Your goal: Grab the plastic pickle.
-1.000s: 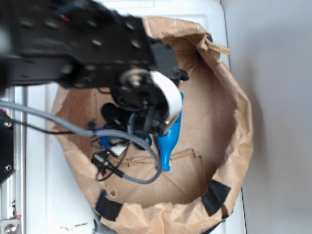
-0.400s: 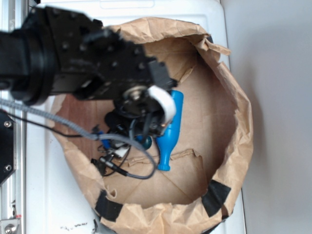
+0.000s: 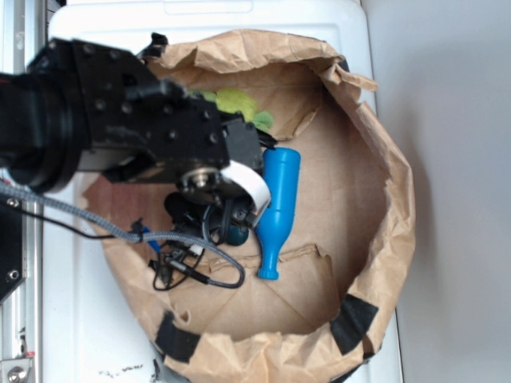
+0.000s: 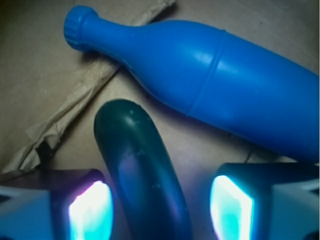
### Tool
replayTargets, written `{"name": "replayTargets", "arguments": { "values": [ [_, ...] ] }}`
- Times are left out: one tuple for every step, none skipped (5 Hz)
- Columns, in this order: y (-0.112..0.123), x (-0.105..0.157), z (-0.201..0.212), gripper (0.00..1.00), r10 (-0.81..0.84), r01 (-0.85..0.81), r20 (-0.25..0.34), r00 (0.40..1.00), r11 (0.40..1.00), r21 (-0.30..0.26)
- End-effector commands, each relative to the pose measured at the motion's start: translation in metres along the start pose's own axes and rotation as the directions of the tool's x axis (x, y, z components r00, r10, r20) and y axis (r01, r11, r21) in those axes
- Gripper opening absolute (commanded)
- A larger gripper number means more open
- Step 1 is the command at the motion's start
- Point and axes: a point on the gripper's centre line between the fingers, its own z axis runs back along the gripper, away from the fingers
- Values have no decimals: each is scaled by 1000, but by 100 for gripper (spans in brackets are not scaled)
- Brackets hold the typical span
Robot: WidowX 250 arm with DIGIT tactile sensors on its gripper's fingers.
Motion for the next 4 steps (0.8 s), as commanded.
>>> {"name": "replayTargets", "arguments": {
  "values": [
    [-1, 8, 7, 0, 17, -18, 47, 999, 1000, 26],
    [1, 7, 18, 0, 35, -37, 80, 996, 999, 27],
    [7, 15, 41, 0, 69, -70, 119, 991, 998, 6],
    [12, 20, 88, 0, 116, -110, 155, 981, 993, -49]
  ]
}}
